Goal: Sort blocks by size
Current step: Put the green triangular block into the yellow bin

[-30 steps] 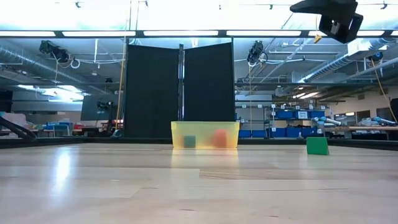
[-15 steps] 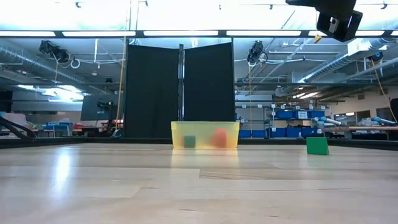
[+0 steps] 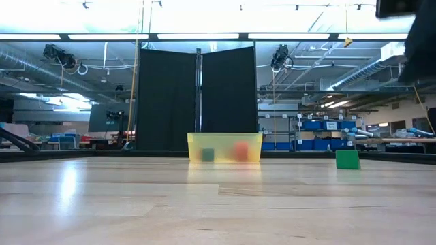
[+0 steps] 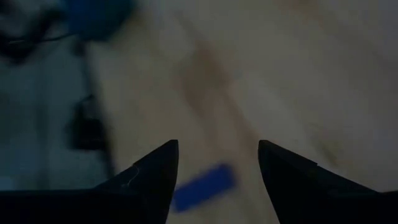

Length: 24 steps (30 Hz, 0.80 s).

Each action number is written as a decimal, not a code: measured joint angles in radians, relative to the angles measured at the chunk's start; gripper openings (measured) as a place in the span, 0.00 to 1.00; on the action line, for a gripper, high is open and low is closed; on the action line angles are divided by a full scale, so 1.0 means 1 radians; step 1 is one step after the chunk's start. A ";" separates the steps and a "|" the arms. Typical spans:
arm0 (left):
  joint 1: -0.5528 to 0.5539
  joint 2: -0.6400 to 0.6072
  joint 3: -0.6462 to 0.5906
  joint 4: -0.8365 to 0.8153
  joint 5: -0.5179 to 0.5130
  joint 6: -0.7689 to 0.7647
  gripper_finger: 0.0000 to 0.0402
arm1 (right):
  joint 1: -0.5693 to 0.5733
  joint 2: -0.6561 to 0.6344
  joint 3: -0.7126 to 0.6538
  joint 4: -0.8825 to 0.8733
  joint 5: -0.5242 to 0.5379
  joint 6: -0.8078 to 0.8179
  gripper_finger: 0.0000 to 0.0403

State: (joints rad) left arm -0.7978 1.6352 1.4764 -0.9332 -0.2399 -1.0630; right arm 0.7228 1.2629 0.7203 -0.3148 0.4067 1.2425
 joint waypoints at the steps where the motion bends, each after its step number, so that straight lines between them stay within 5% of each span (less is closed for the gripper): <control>1: 0.020 0.000 0.005 0.018 -0.025 0.020 0.63 | 0.004 0.000 0.000 -0.049 0.017 0.044 0.57; 7: 0.158 0.000 0.007 0.199 -0.089 0.157 0.56 | -0.022 0.000 0.000 -0.305 0.126 0.247 0.58; 11: 0.233 0.000 0.007 0.307 -0.089 0.212 0.54 | -0.099 0.000 0.000 -0.445 0.157 0.246 0.58; 16: 0.291 0.000 0.007 0.413 -0.090 0.276 0.54 | -0.180 0.014 0.000 -0.391 0.139 -0.160 0.60; 24: 0.302 0.001 0.007 0.450 -0.090 0.295 0.54 | -0.306 0.007 0.000 -0.369 -0.137 -0.656 0.60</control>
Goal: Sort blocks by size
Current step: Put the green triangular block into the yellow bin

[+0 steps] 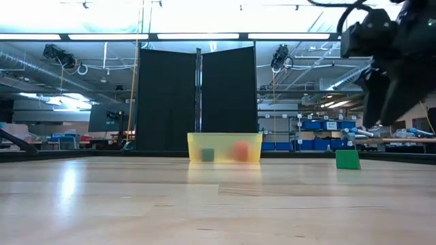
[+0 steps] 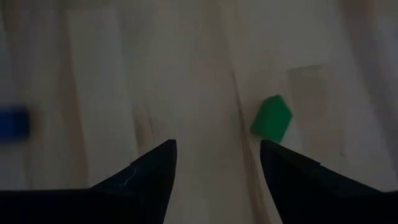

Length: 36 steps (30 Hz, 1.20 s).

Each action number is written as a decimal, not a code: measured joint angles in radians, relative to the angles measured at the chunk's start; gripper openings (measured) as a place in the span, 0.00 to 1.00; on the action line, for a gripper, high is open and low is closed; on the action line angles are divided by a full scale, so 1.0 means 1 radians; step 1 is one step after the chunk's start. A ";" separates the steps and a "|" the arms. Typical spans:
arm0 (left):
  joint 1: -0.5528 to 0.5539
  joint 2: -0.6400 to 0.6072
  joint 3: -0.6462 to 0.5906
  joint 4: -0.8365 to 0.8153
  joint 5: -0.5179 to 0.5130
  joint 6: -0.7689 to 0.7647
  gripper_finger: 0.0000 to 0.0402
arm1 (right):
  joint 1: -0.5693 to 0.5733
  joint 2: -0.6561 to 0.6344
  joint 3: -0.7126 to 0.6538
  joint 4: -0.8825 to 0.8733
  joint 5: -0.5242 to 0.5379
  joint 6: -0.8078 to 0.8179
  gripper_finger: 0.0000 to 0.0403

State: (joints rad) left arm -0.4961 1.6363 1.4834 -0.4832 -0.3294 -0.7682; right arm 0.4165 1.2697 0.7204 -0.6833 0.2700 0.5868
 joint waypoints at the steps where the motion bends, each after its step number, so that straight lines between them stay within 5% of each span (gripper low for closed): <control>1: -0.001 0.000 0.000 -0.001 0.000 -0.002 0.54 | -0.022 0.000 0.000 -0.008 -0.037 -0.051 0.60; 15: -0.001 0.001 0.000 0.028 -0.021 -0.073 0.54 | -0.285 0.019 0.000 -0.028 -0.272 -0.803 0.60; 36: -0.001 0.001 0.000 0.046 -0.066 -0.183 0.54 | -0.411 0.251 0.001 0.099 -0.321 -1.111 0.62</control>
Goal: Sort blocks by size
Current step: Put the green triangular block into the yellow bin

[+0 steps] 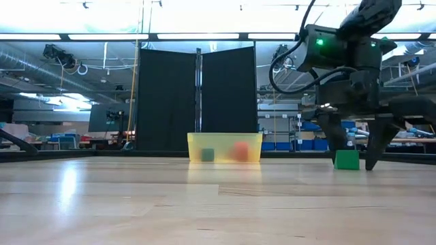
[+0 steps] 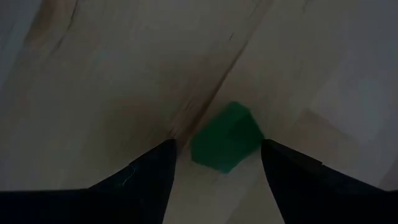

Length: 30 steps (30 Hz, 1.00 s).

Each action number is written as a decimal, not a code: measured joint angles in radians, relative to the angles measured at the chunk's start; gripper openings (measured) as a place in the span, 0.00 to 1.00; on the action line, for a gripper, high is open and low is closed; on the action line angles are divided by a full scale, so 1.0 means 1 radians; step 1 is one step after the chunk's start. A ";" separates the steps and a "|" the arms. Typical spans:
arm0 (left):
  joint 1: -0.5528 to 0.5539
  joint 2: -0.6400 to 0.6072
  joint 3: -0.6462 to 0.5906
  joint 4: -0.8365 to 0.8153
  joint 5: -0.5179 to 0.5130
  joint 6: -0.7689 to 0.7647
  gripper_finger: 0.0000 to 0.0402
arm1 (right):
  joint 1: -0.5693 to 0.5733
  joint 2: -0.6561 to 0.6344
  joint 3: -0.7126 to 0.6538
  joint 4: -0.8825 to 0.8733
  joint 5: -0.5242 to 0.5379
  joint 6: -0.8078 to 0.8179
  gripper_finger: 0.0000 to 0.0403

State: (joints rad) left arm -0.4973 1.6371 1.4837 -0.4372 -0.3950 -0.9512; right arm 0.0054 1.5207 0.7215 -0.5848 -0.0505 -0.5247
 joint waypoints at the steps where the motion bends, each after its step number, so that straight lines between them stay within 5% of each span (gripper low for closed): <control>1: 0.000 0.000 0.000 0.000 0.000 0.000 0.54 | -0.001 0.000 0.000 0.000 -0.001 -0.010 0.62; 14: 0.010 0.000 0.000 -0.006 0.000 0.014 0.54 | -0.012 -0.004 0.110 -0.098 0.000 0.017 0.72; 22: 0.028 0.000 0.000 -0.006 -0.001 0.034 0.54 | 0.000 0.008 0.129 -0.124 -0.003 -0.189 0.82; 30: 0.030 0.000 0.000 -0.003 -0.001 0.050 0.54 | 0.007 0.058 0.129 -0.135 -0.003 -0.367 0.81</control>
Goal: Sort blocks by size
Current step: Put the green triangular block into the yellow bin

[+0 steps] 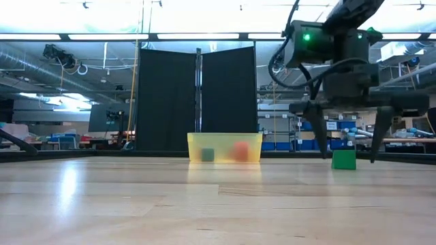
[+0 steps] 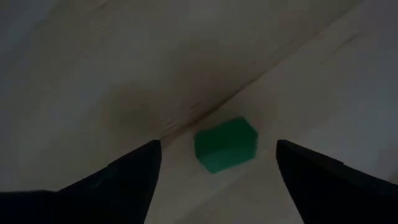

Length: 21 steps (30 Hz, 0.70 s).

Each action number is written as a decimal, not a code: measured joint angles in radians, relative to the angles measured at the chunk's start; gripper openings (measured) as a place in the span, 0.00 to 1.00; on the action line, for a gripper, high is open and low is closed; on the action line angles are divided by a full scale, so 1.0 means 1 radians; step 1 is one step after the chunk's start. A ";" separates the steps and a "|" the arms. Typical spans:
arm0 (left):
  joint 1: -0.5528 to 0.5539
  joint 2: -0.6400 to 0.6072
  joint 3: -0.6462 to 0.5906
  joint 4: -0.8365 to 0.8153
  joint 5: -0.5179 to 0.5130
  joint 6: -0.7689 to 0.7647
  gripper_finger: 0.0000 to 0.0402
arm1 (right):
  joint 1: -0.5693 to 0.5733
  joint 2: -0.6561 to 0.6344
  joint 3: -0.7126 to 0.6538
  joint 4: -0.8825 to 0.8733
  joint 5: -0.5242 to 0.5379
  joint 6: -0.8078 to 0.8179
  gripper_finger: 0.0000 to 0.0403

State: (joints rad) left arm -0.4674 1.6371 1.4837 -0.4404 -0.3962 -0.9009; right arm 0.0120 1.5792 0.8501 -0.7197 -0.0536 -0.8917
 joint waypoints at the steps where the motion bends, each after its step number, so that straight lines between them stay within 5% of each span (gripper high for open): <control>1: 0.001 0.000 0.000 0.000 0.000 0.000 0.54 | 0.000 0.011 0.000 0.000 0.000 -0.006 0.81; 12: 0.003 0.000 0.000 0.000 0.000 -0.001 0.54 | 0.005 0.067 0.001 0.029 0.001 -0.057 0.77; 21: 0.003 0.000 0.000 -0.010 0.000 0.005 0.54 | 0.006 0.069 0.000 0.033 0.000 -0.102 0.57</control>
State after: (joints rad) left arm -0.4644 1.6371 1.4837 -0.4502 -0.3964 -0.8958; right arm 0.0181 1.6478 0.8501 -0.6867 -0.0532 -0.9933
